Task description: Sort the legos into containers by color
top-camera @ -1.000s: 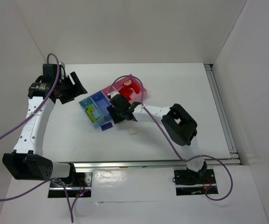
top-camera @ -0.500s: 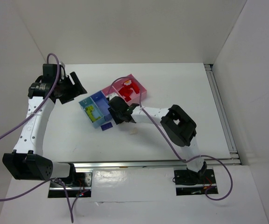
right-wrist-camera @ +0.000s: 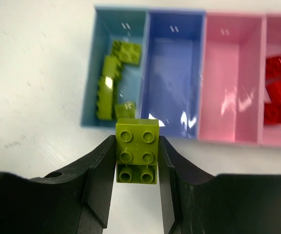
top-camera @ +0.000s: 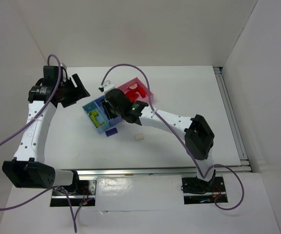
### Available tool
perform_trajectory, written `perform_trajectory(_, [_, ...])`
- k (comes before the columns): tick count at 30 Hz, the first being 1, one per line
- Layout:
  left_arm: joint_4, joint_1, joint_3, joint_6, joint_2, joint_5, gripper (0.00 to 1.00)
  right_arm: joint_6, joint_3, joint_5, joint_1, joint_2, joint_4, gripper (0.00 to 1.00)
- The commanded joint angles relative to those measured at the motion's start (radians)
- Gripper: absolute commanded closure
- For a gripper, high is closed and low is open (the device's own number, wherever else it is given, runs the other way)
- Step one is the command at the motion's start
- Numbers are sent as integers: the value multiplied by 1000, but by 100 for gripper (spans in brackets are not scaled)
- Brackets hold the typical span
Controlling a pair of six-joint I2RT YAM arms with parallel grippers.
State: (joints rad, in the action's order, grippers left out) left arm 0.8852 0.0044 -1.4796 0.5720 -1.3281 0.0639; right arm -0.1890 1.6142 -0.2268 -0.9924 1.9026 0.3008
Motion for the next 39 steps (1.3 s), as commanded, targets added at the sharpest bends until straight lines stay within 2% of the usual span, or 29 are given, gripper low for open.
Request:
perform_trajectory(1, [-9,12,-45,-11,21,-13,17,-1,117,46,-8,100,-44,66])
perform_trajectory(7, [0,32,-67,-1,40,-22,17,9,289,115,-17,239,-60,63])
perform_trajectory(12, [11,42,-76,-1,50,-32,17,10,395,100,-17,326,-17,29])
perform_trajectory(13, [11,42,-76,-1,59,-32,17,10,395,83,-17,310,-17,27])
perform_trajectory(19, [11,42,-10,-30,50,-7,17,-15,207,6,9,150,-17,27])
perform_trajectory(21, [11,7,8,-31,50,-7,19,-39,71,-31,9,51,-6,30])
perform_trajectory(23, [11,-41,53,-41,50,-21,20,-85,-88,-59,18,-22,-15,32])
perform_trajectory(27, [2,-115,146,-24,23,23,22,-161,-298,-77,40,-177,7,32])
perform_trajectory(33, [-75,-280,289,14,13,99,32,-257,-335,-100,61,-163,175,22])
perform_trajectory(37, [-133,-357,398,-61,-34,215,35,-257,-424,-91,74,-195,147,18])
perform_trajectory(38, [-134,-368,412,-61,-49,206,35,-257,-433,-91,83,-195,147,18])
perform_trajectory(39, [-156,-377,426,-61,-74,189,37,-257,-448,-91,95,-195,147,14])
